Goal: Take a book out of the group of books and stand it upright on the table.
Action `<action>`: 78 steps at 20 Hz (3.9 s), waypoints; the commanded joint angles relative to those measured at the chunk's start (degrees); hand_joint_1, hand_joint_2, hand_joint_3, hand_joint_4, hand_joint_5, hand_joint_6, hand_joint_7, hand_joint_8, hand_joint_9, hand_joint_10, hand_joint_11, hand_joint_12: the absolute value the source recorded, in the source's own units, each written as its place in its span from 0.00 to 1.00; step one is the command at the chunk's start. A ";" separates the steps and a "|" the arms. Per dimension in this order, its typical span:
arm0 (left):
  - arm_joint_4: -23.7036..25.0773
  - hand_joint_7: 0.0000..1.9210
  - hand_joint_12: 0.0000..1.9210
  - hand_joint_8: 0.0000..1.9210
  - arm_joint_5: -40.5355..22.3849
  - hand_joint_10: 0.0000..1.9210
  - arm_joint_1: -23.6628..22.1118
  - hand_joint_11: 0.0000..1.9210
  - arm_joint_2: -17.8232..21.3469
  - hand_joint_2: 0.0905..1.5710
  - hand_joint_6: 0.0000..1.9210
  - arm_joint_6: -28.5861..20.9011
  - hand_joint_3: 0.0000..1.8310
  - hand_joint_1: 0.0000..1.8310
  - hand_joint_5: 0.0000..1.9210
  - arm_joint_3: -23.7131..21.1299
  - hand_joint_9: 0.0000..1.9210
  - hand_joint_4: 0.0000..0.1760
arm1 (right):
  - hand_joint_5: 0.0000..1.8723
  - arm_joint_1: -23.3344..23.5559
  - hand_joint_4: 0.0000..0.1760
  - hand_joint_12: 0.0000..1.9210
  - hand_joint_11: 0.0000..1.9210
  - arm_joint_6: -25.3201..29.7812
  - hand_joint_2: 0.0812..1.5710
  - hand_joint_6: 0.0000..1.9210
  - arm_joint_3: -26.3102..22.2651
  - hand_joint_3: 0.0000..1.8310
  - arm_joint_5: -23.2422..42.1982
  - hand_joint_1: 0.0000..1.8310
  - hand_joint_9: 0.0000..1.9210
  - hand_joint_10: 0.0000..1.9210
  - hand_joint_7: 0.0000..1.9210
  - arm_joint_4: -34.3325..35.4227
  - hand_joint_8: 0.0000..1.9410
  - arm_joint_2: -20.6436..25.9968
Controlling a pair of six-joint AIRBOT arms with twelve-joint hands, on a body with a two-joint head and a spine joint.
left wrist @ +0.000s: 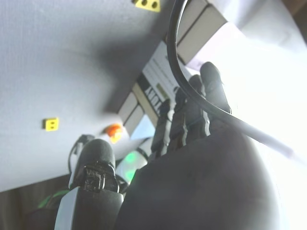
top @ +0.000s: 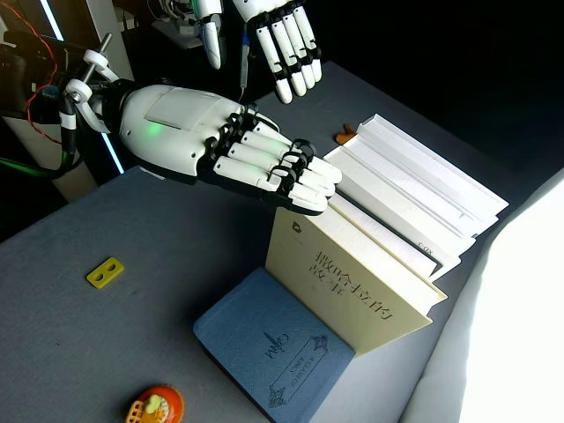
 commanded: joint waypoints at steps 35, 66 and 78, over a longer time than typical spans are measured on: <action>4.69 0.03 0.17 0.00 0.71 0.00 -0.33 0.00 0.10 0.86 0.00 -0.58 0.00 0.00 0.00 -0.30 0.03 0.21 | 0.31 -13.03 0.00 0.00 0.00 -11.95 0.78 0.07 -17.75 0.00 3.59 0.00 0.00 0.00 0.00 2.13 0.00 5.65; 4.71 0.43 0.84 0.19 0.70 0.49 -0.37 0.13 0.09 0.82 0.04 -0.57 0.00 0.15 0.40 -0.18 0.30 0.00 | 0.28 -15.09 0.00 1.00 0.08 -10.61 0.78 0.71 -27.82 0.00 7.83 0.07 0.20 0.84 0.28 -8.83 0.67 21.23; 4.98 0.31 1.00 0.94 0.38 1.00 -0.39 0.27 0.08 0.91 0.95 -0.32 0.00 0.35 0.24 -0.14 0.29 0.89 | 0.52 -16.13 0.00 1.00 0.38 18.01 0.80 0.90 -21.17 0.00 0.58 0.02 0.51 1.00 0.55 -26.15 0.94 34.57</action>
